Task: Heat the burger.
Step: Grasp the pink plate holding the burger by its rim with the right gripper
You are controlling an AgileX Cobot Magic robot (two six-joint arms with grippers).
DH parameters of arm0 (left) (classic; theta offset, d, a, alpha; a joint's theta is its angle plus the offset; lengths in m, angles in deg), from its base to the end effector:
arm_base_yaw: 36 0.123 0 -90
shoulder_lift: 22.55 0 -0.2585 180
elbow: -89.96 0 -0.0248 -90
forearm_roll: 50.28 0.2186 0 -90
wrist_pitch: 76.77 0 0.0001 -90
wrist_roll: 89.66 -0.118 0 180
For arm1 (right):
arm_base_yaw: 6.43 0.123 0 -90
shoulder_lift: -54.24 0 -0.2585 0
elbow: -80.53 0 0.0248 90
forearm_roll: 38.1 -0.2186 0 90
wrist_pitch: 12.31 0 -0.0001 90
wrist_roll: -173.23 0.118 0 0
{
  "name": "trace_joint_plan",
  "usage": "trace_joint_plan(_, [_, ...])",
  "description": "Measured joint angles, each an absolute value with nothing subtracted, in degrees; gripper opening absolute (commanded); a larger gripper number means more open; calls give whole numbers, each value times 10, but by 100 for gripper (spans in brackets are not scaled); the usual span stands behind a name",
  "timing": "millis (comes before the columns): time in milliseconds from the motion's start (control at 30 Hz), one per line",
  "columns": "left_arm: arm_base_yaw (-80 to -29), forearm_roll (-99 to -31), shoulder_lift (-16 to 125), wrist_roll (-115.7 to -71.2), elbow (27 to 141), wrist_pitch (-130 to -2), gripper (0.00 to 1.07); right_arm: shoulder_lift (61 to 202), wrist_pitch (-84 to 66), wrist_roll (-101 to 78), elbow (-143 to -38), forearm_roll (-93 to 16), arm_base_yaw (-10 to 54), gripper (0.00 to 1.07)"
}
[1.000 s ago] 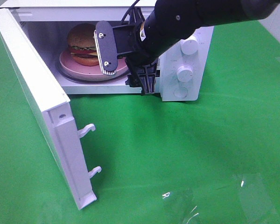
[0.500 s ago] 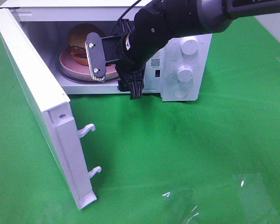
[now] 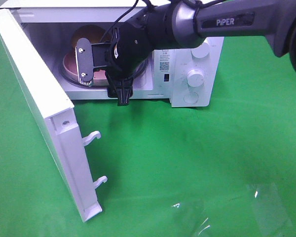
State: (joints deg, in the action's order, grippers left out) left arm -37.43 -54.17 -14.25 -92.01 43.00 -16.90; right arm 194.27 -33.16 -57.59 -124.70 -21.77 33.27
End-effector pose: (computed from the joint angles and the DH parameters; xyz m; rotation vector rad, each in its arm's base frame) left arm 0.0162 -0.0073 0.2553 0.0695 2.0071 -0.0705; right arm 0.3846 0.3039 0.1370 -1.8647 1.4715 -0.3416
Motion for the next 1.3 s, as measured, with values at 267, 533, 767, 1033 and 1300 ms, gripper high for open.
trace_joint_plan(267, [-374,-542,-142,-920,430,-169,98,1979,-332,-574,-1284,-223,333,76])
trace_joint_plan(533, [-374,-542,-142,-920,430,-169,98,2005,-332,-574,-1295,-246,323,76])
trace_joint_plan(767, [-374,-542,-142,-920,430,-169,98,2009,-330,-574,-1295,-253,315,74])
trace_joint_plan(1033, [-374,-542,-142,-920,430,-169,98,2009,-321,-574,-1295,-257,315,46])
trace_joint_plan(1300, [-374,-542,-142,-920,430,-169,98,2003,-330,-579,-1297,-250,317,0])
